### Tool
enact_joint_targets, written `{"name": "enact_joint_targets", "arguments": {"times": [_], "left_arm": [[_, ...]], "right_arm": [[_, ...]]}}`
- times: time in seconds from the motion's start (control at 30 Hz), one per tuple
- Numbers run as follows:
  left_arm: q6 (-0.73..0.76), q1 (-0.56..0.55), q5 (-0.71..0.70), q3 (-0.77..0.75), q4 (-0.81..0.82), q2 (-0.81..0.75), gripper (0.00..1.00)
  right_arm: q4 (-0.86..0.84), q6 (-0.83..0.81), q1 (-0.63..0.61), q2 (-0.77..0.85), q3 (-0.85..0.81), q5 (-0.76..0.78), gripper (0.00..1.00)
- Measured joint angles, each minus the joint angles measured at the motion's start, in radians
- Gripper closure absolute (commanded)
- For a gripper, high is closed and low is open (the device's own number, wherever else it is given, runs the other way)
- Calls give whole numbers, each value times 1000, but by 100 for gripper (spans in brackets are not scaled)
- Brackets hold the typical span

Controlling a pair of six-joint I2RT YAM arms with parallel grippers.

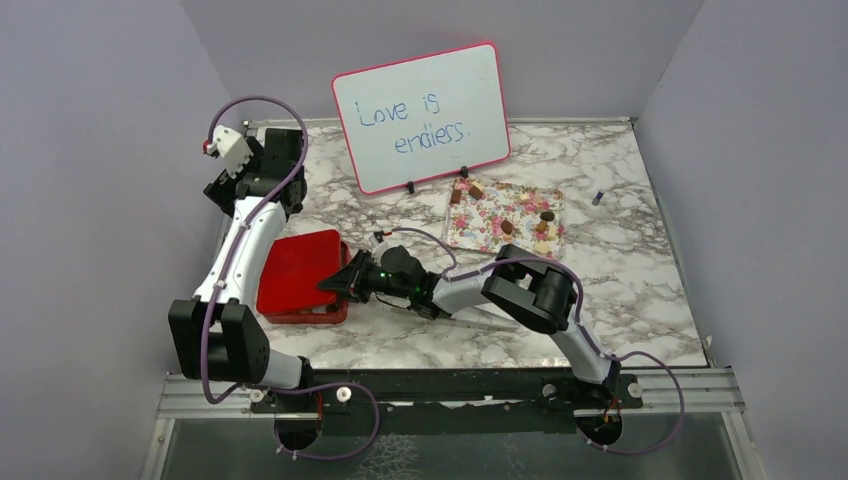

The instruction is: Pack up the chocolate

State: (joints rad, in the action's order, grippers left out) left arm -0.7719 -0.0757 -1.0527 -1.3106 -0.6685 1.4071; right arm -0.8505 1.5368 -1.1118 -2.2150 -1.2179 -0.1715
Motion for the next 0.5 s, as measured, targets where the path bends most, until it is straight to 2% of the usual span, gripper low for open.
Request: {"name": "enact_joint_targets", "arguments": {"times": [0.5], "left_arm": [[-25, 18, 21, 34, 1, 77, 1]], "right_arm": [[18, -27, -6, 3, 11, 6, 99]]}}
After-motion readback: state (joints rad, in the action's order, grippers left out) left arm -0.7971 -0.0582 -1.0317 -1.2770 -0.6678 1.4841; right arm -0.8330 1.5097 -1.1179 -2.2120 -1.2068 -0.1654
